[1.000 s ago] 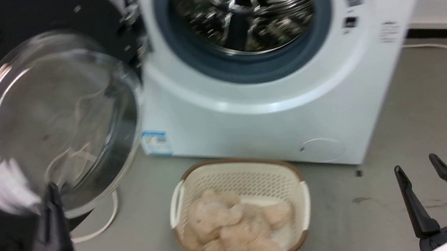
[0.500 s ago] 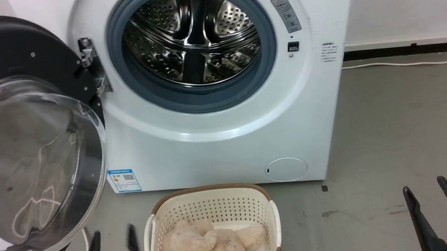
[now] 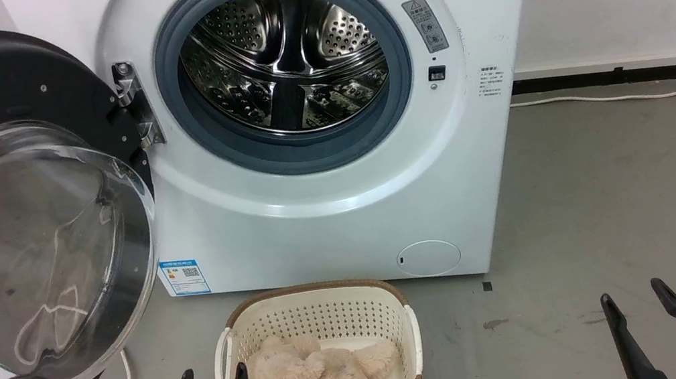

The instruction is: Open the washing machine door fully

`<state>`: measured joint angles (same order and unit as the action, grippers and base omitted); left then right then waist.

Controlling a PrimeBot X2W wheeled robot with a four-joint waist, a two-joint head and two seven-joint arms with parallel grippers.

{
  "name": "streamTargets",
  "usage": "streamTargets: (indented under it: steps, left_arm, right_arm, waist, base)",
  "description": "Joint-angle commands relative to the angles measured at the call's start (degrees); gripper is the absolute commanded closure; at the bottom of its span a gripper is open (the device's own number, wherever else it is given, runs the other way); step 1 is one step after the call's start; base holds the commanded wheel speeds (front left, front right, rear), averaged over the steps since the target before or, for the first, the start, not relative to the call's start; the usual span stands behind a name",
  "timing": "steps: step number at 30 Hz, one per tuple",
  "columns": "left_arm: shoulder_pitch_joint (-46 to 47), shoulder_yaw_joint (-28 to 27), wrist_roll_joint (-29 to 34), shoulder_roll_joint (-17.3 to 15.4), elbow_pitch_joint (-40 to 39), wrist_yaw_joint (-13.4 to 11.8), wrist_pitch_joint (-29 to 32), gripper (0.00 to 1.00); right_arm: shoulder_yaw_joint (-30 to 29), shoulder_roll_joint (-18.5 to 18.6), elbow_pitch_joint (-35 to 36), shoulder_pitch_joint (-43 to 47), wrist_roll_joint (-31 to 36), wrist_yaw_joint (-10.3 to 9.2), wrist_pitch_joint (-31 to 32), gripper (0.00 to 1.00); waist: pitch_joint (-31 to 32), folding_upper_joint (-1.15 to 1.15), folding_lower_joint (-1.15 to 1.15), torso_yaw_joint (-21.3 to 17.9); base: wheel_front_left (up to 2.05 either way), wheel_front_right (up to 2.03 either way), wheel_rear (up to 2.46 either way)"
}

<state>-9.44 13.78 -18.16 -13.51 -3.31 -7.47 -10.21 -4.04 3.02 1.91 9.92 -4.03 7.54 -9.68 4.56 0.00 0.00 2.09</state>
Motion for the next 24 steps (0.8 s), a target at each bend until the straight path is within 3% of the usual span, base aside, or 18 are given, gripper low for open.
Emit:
streamTargets:
  steps: [1,11,12,24]
  left_arm:
    - [-0.2,0.1,0.2,-0.1,0.2,-0.3,0.1,0.00]
    - [0.3,0.4,0.0,-0.2,0.2,-0.7,0.8,0.00]
    - [0.1,0.3,0.0,0.0,0.1,-0.5,0.7,1.00]
    - [0.6,-0.6,1.1,0.7,0.3,0.0,1.3,1.00]
  right_arm:
    - [0.1,-0.1,-0.3,0.4,-0.2,-0.05,-0.2,0.00]
    - [0.4,-0.1,-0.6,0.2,-0.6,-0.05,-0.4,0.00]
    - [0.4,0.0,-0.5,0.0,-0.4,0.00,0.0,1.00]
    - [0.7,0.0,-0.5,-0.6,-0.1,0.00,0.6,1.00]
  waist:
    - [-0.1,0.00,0.00,0.0]
    - [-0.4,0.00,0.00,-0.1]
    - [-0.5,0.00,0.00,-0.1]
    - [-0.7,0.00,0.00,-0.2]
  base:
    - [0.00,0.00,0.00]
    - [0.00,0.00,0.00]
    - [0.00,0.00,0.00]
    - [0.00,0.00,0.00]
